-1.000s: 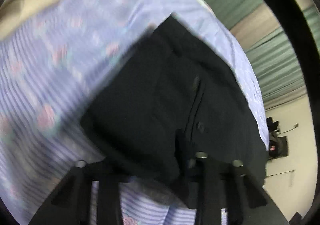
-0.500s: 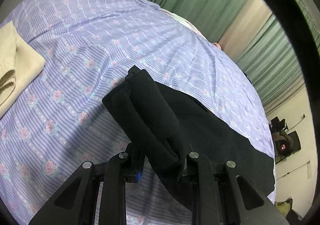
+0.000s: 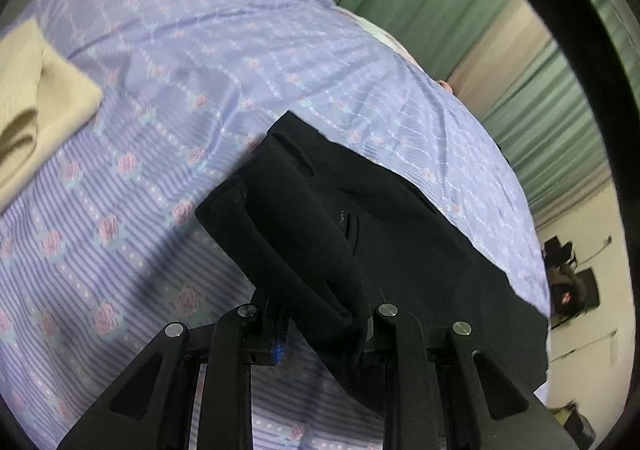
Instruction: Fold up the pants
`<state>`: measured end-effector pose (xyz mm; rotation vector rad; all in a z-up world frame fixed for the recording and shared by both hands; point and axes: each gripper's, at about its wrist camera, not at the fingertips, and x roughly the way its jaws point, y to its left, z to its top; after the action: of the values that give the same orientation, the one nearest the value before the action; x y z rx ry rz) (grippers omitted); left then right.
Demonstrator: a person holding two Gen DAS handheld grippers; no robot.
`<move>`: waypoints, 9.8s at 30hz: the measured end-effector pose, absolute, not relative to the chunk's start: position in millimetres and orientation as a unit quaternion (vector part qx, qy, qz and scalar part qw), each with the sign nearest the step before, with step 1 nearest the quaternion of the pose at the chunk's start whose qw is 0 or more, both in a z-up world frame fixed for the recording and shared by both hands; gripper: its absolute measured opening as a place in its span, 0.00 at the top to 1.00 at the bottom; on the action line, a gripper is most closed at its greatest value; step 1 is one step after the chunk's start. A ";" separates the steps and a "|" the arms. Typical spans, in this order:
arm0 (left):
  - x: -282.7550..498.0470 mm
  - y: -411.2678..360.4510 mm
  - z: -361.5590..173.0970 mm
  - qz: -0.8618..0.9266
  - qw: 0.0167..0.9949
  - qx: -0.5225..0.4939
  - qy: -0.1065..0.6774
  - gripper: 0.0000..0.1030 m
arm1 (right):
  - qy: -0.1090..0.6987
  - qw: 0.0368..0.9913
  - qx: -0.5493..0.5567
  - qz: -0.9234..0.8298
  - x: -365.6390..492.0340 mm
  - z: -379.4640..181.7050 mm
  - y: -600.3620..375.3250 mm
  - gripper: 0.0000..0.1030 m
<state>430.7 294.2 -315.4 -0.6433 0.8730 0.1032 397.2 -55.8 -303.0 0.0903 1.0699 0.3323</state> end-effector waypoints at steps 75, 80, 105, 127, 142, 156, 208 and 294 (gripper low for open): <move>415.4 -327.2 -305.0 -0.118 0.914 0.013 0.388 0.23 | 0.417 0.874 0.247 -0.032 437.7 -283.0 -617.4 0.48; 426.0 -340.5 -319.7 -0.123 0.906 0.015 0.405 0.23 | 0.439 0.858 0.262 -0.044 466.0 -320.2 -632.6 0.48; 398.7 -336.5 -330.9 -0.125 0.893 0.017 0.432 0.23 | 0.439 0.871 0.199 -0.099 448.2 -313.2 -640.3 0.69; 394.5 -335.9 -323.1 -0.138 0.891 -0.006 0.432 0.23 | 0.403 0.842 0.353 -0.065 459.8 -328.8 -666.3 0.89; 405.4 -341.7 -370.0 -0.172 0.848 0.003 0.501 0.19 | 0.395 0.852 0.324 -0.115 401.3 -306.7 -672.2 0.90; 348.0 -184.9 -258.0 -0.098 0.908 -0.066 0.403 0.21 | 0.269 0.961 0.032 -0.060 398.7 -142.3 -538.7 0.90; 141.7 49.2 -125.7 0.101 0.904 -0.156 0.385 0.06 | 0.372 0.902 -0.026 0.219 246.5 -76.1 -220.8 0.15; 409.9 -15.2 -122.2 -0.149 0.908 -0.114 0.375 0.83 | 0.395 0.910 0.110 -0.064 286.6 -111.0 -243.2 0.20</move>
<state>409.9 -15.2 -122.2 -0.2362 0.7735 -0.3077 286.6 -243.2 -111.0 0.2267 0.8149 -0.1311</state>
